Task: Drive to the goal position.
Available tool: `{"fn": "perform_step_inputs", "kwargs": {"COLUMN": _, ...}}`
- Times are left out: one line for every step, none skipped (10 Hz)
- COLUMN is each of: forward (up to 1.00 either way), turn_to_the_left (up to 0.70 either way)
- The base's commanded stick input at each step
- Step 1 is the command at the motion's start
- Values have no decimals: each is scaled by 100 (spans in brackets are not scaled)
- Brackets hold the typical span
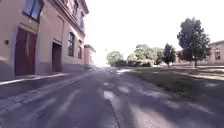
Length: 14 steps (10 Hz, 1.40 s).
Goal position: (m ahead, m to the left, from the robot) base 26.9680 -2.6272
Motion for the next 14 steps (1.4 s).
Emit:
{"fn": "perform_step_inputs", "kwargs": {"forward": 70, "turn_to_the_left": 0}}
{"fn": "perform_step_inputs", "kwargs": {"forward": 70, "turn_to_the_left": 0}}
{"fn": "perform_step_inputs", "kwargs": {"forward": 70, "turn_to_the_left": 0}}
{"fn": "perform_step_inputs", "kwargs": {"forward": 70, "turn_to_the_left": 0}}
{"fn": "perform_step_inputs", "kwargs": {"forward": 70, "turn_to_the_left": 0}}
{"fn": "perform_step_inputs", "kwargs": {"forward": 70, "turn_to_the_left": -13}}
{"fn": "perform_step_inputs", "kwargs": {"forward": 70, "turn_to_the_left": -14}}
{"fn": "perform_step_inputs", "kwargs": {"forward": 70, "turn_to_the_left": -14}}
{"fn": "perform_step_inputs", "kwargs": {"forward": 70, "turn_to_the_left": -14}}
{"fn": "perform_step_inputs", "kwargs": {"forward": 70, "turn_to_the_left": -14}}
{"fn": "perform_step_inputs", "kwargs": {"forward": 70, "turn_to_the_left": -14}}
{"fn": "perform_step_inputs", "kwargs": {"forward": 70, "turn_to_the_left": -14}}
{"fn": "perform_step_inputs", "kwargs": {"forward": 70, "turn_to_the_left": -14}}
{"fn": "perform_step_inputs", "kwargs": {"forward": 70, "turn_to_the_left": -14}}
